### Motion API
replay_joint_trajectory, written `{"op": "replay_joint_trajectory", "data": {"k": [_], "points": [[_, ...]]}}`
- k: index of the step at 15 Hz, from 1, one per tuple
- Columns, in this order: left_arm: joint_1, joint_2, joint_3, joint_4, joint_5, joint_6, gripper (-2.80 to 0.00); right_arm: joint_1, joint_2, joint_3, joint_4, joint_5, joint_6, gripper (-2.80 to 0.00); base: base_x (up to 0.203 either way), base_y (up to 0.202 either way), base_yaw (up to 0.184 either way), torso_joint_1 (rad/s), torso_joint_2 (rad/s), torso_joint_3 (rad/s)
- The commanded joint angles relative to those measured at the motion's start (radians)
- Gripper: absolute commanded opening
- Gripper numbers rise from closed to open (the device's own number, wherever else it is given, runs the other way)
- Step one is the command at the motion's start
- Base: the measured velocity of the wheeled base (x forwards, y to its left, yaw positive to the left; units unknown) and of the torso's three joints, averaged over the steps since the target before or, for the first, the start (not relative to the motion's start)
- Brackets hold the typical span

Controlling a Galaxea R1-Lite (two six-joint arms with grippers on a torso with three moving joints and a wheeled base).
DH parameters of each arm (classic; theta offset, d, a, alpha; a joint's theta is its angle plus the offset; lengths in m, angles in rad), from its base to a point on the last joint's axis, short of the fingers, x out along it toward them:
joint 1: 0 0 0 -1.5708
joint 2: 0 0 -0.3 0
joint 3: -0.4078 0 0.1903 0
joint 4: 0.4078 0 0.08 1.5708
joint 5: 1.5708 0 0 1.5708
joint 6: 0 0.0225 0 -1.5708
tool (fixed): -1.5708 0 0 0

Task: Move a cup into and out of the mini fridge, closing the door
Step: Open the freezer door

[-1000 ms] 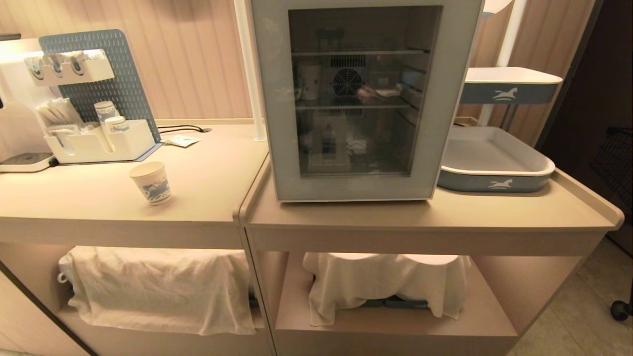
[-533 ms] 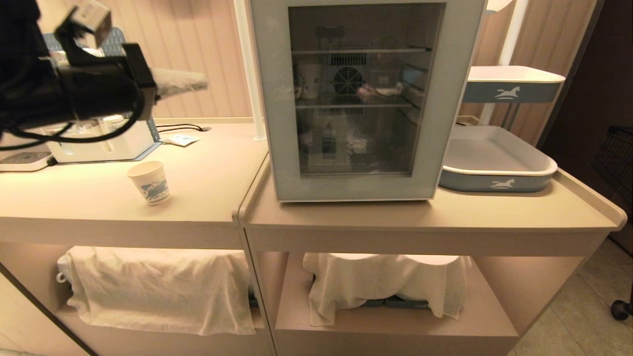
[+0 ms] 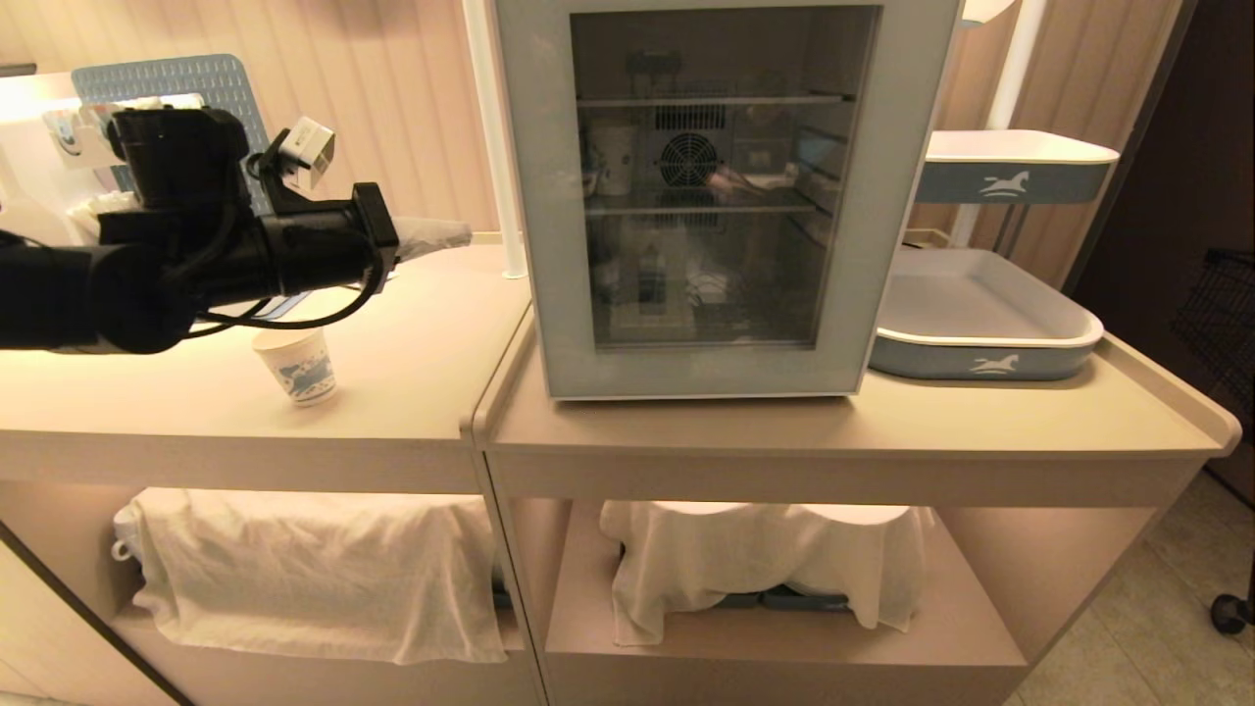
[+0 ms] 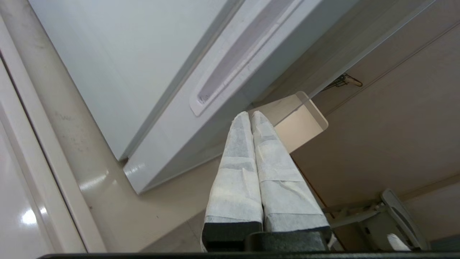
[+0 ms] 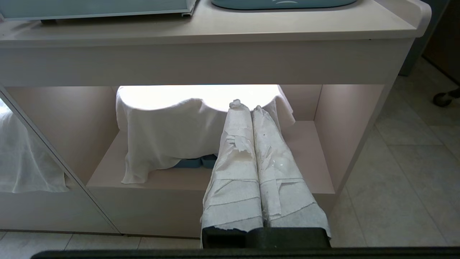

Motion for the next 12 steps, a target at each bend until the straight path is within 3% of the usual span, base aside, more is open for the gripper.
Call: {"op": "replay_joint_trajectory", "data": {"k": [1, 3, 6, 12], "points": [[-0.018, 0.024, 0.023, -0.052, -0.003, 0.004, -2.8, 0.0, 0.001, 0.0, 0.0, 0.0, -0.001, -2.8, 0.0, 0.0, 0.0, 0.0, 0.0, 0.0], [-0.032, 0.023, 0.048, -0.06, -0.008, 0.076, -2.8, 0.0, 0.001, 0.0, 0.0, 0.0, -0.001, -2.8, 0.0, 0.0, 0.0, 0.0, 0.0, 0.0], [-0.057, 0.038, 0.089, -0.063, -0.004, 0.24, -2.8, 0.0, 0.0, 0.0, 0.0, 0.0, -0.001, -2.8, 0.0, 0.0, 0.0, 0.0, 0.0, 0.0], [-0.058, 0.033, 0.101, -0.066, 0.008, 0.273, -2.8, 0.0, 0.001, 0.0, 0.0, 0.0, -0.001, -2.8, 0.0, 0.0, 0.0, 0.0, 0.0, 0.0]]}}
